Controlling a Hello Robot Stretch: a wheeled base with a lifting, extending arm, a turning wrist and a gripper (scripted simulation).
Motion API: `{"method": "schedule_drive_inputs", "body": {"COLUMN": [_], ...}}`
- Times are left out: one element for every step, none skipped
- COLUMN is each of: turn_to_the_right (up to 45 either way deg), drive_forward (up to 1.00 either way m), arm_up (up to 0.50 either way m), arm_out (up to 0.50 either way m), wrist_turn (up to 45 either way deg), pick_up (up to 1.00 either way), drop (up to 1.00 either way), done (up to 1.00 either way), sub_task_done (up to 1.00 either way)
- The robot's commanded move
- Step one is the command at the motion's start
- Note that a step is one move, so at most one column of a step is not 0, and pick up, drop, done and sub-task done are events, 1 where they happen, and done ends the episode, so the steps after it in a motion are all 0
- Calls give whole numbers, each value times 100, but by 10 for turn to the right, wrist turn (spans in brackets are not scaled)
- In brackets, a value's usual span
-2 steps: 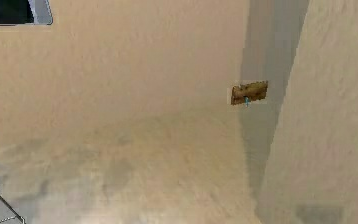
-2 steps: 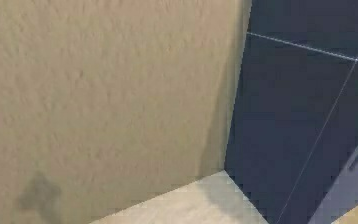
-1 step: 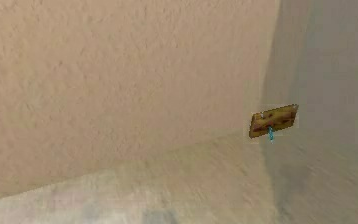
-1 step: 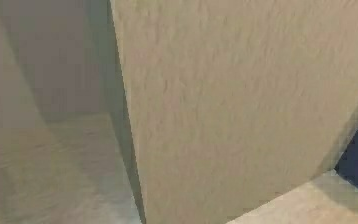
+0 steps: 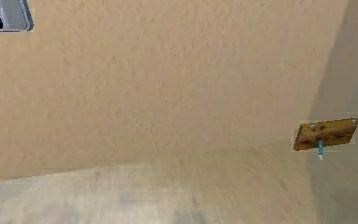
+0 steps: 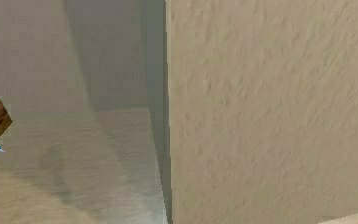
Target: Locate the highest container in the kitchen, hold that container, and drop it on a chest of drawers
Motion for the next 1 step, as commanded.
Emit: {"method": "schedule_drive_inputs", "body": {"turn_to_the_right": [0], "drive_forward": [10], "arm_up": [0], "arm_out": [0], "wrist_turn": [0], "pick_up": [0], "drop": [0], "done": [0], "sub_task_done": [0]}}
